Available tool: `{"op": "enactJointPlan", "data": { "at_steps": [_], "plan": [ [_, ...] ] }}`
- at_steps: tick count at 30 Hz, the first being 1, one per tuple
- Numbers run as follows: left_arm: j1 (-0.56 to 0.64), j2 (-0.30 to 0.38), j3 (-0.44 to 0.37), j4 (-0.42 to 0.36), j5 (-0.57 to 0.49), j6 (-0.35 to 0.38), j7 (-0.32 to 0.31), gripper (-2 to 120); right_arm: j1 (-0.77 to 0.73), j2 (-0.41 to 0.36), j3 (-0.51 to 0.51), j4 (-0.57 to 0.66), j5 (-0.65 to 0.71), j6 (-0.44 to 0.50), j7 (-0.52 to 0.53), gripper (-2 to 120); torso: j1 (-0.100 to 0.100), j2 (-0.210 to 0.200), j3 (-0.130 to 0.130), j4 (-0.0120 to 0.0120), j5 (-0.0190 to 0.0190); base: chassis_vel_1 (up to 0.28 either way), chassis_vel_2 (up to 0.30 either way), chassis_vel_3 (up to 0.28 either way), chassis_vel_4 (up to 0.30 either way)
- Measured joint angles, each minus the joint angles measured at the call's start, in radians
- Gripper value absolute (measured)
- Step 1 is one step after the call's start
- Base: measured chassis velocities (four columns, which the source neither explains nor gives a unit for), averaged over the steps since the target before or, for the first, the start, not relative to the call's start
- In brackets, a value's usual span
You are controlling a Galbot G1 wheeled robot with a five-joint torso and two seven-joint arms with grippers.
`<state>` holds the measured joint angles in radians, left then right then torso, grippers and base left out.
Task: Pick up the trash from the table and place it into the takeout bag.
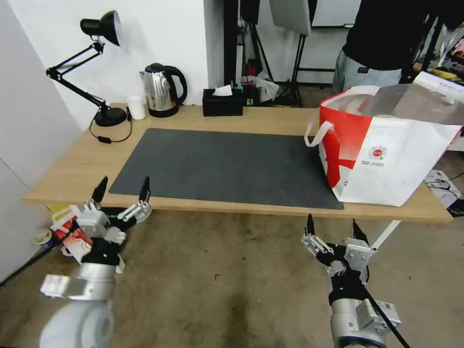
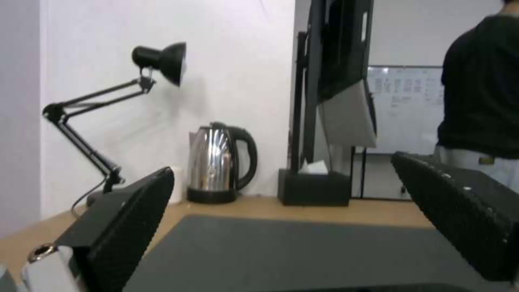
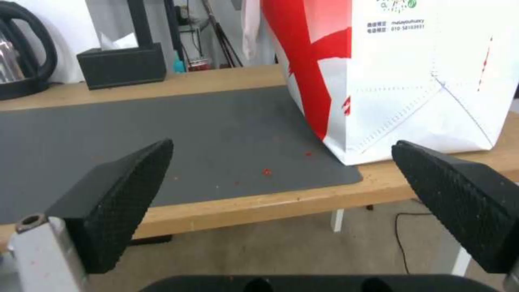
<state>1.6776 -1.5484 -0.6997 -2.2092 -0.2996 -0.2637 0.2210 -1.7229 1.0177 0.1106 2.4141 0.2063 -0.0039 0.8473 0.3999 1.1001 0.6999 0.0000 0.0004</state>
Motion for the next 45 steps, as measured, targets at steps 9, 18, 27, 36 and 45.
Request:
{"op": "enactJointPlan", "data": {
  "at_steps": [9, 18, 27, 36, 45],
  "plan": [
    [0.039, -0.052, 0.083, 0.083, 0.11, -0.092, 0.027, 100, 0.0, 0.0, 0.0, 0.0, 0.0, 0.0, 0.0, 100, 0.0, 0.0, 0.0, 0.0, -0.0002, 0.0, 0.0, 0.0, 0.0],
    [0.056, -0.041, 0.099, 0.12, 0.122, -0.117, 0.064, 100, 0.0, 0.0, 0.0, 0.0, 0.0, 0.0, 0.0, 100, 0.0, 0.0, 0.0, 0.0, -0.0004, 0.0, 0.0, 0.0, 0.0],
    [0.048, -0.044, 0.112, 0.157, 0.159, -0.133, 0.044, 100, 0.0, 0.0, 0.0, 0.0, 0.0, 0.0, 0.0, 100, 0.0, 0.0, 0.0, 0.0, -0.0004, 0.0, 0.0, 0.0, 0.0],
    [0.042, -0.041, 0.102, 0.174, 0.156, -0.139, 0.038, 100, 0.0, 0.0, 0.0, 0.0, 0.0, 0.0, 0.0, 100, 0.0, 0.0, 0.0, 0.0, -0.0004, 0.0, 0.0, 0.0, 0.0],
    [0.042, -0.04, 0.099, 0.174, 0.149, -0.139, 0.035, 100, 0.0, 0.0, 0.0, 0.0, 0.0, 0.0, 0.0, 100, 0.0, 0.0, 0.0, 0.0, -0.0004, 0.0, 0.0, 0.0, 0.0]
  ]
}}
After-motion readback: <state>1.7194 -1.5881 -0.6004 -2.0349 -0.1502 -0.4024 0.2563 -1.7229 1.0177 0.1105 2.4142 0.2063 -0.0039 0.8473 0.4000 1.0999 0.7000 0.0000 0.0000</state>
